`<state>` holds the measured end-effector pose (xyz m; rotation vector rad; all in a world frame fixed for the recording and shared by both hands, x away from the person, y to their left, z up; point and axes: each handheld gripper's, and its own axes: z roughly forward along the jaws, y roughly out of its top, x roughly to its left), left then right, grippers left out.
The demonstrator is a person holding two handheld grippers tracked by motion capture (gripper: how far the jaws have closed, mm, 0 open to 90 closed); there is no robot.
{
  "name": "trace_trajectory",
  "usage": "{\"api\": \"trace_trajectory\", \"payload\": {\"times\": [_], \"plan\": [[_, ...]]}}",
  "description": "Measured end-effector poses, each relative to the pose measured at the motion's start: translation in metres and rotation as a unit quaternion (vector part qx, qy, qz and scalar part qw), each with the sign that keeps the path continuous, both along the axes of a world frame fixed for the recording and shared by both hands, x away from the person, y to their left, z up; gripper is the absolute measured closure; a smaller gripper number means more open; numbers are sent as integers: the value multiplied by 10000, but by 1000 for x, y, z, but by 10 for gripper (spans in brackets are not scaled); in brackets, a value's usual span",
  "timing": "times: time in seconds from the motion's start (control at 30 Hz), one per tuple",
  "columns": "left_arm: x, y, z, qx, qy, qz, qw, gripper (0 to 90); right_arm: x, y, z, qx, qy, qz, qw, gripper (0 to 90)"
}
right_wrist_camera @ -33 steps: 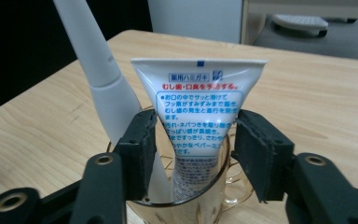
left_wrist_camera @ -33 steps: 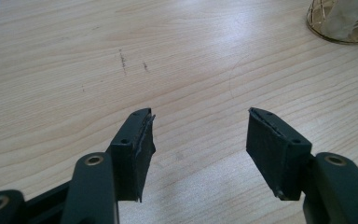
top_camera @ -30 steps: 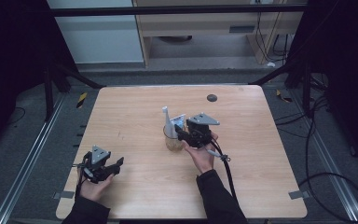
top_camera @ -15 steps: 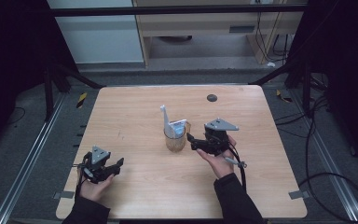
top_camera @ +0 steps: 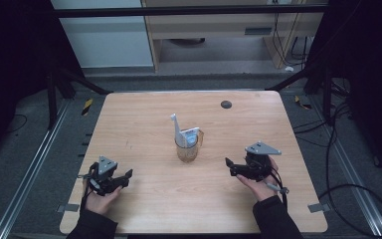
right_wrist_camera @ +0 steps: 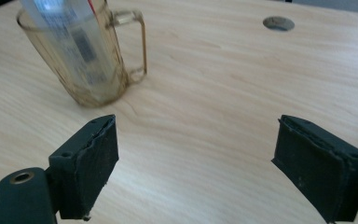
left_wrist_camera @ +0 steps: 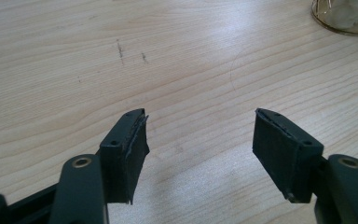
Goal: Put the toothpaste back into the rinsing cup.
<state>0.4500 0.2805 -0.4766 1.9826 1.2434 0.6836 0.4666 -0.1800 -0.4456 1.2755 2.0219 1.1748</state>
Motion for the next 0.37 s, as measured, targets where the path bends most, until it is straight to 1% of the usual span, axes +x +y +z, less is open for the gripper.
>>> {"api": "trace_trajectory", "payload": {"times": [0.03, 0.17, 0.23, 0.37], "plan": [[0, 0, 0, -1, 6, 8, 10000, 343, -1, -3, -2, -41, 23, 5, 10000, 138], [1, 1, 0, 10, 26, 22, 10000, 333, -6, -15, -10, -332, 46, -2, 9994, 138], [1, 1, 0, 1, 22, 37, 10000, 327, -9, -23, -13, -388, 78, -78, 9992, 140], [1, 3, 0, 11, 22, 78, 10000, 315, -14, -38, -15, -367, 84, -300, 9988, 150]]}}
